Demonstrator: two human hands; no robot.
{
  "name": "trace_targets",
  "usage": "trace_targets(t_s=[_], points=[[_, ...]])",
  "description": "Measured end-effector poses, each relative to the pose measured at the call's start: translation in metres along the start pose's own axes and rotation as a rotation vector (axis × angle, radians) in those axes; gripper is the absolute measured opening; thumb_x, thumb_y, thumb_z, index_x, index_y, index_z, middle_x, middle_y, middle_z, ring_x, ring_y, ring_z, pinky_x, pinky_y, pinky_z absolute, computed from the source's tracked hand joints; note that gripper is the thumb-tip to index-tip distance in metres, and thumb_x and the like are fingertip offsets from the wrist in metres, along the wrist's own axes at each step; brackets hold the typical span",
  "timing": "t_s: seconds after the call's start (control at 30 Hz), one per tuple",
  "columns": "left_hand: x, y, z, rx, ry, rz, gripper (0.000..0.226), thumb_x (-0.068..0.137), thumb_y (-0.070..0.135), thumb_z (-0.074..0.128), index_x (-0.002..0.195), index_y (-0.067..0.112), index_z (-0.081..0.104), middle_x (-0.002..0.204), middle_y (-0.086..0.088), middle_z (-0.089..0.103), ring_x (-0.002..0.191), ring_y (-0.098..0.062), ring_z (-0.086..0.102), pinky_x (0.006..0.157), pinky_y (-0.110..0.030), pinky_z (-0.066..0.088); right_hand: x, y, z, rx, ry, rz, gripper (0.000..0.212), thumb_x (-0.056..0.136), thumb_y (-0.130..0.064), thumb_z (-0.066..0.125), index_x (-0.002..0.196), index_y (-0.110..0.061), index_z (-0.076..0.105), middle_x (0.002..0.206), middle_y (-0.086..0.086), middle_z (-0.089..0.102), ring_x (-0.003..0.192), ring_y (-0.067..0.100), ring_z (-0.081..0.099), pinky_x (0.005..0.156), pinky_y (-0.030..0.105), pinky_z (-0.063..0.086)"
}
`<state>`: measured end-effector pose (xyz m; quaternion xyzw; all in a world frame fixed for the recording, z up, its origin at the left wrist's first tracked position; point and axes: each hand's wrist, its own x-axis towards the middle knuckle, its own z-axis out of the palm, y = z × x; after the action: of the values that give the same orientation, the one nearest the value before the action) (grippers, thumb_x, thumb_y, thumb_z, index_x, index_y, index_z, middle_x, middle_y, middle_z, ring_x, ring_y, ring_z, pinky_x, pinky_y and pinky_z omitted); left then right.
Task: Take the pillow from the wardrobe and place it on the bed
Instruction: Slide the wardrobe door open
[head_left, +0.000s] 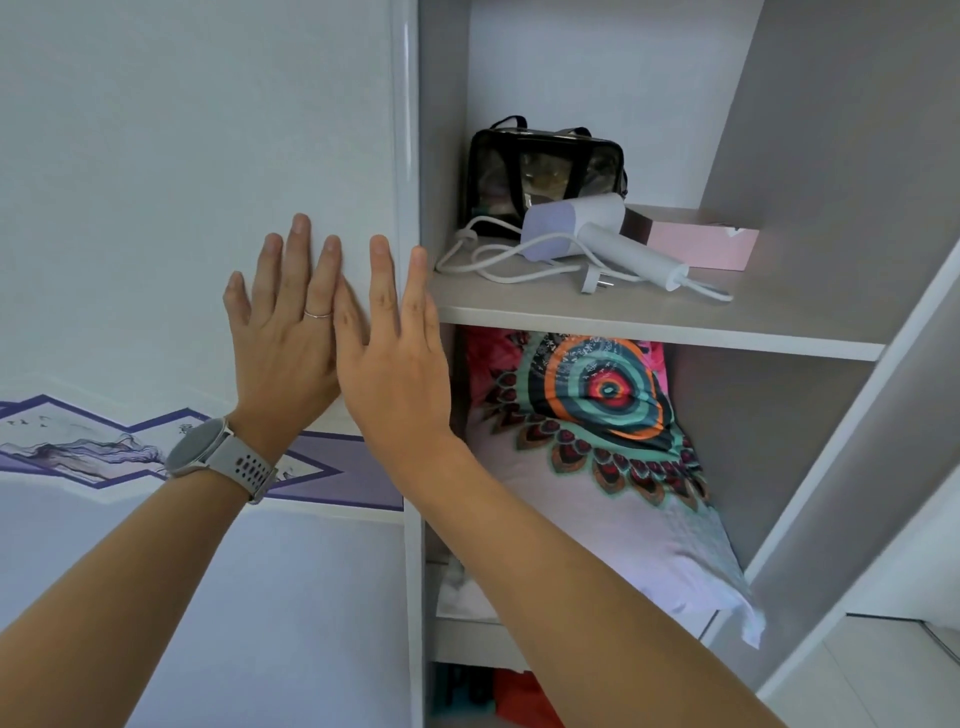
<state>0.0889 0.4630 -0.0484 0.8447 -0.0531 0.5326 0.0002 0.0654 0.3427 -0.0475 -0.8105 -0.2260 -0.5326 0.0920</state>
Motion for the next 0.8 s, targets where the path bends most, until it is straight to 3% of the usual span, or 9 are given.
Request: trace_targets(t_s=[0.2,0.33,0.57,0.8], points=[[-0.002,-0.012,-0.007,-0.137,-0.007,-0.122,0.061,0.099,0.044,0.031,0.150,0.012,0.017,0.158,-0.023,0.017,0.145,-0.038,0.015,0.110,-0.058,0.017,0.009,-0.022,0.019,0.031,0.039,-0.024,0.041,0.104,-0.006,0.028,0.137,-0.009,0.052,0.147,0.020,0.043,0.138,0.046,0.032,0.111,0.044,0.036],[-0.007,-0.014,-0.012,-0.247,-0.007,-0.222,0.066,0.099,0.050,0.024,0.149,0.007,0.022,0.159,-0.021,0.015,0.146,-0.036,0.013,0.112,-0.055,0.016,0.012,-0.028,0.025,-0.009,0.029,-0.136,0.039,0.104,-0.006,0.032,0.137,-0.004,0.051,0.147,0.018,0.044,0.137,0.047,0.033,0.109,0.042,0.039],[-0.011,-0.034,-0.016,-0.195,-0.002,-0.246,0.061,0.100,0.035,0.041,0.149,0.002,0.023,0.157,-0.026,0.016,0.144,-0.041,0.017,0.110,-0.058,0.022,0.019,-0.048,0.025,0.033,-0.015,-0.153,0.042,0.103,-0.003,0.029,0.140,-0.008,0.048,0.150,0.005,0.042,0.141,0.039,0.031,0.105,0.034,0.043],[-0.011,-0.040,-0.019,-0.232,-0.008,-0.242,0.054,0.099,0.031,0.038,0.149,0.014,0.025,0.158,-0.027,0.013,0.143,-0.044,0.015,0.108,-0.064,0.021,0.021,-0.055,0.014,0.030,-0.178,-0.145,0.052,0.102,-0.005,0.011,0.144,-0.008,0.043,0.156,0.003,0.033,0.146,0.029,0.019,0.113,0.032,0.029]])
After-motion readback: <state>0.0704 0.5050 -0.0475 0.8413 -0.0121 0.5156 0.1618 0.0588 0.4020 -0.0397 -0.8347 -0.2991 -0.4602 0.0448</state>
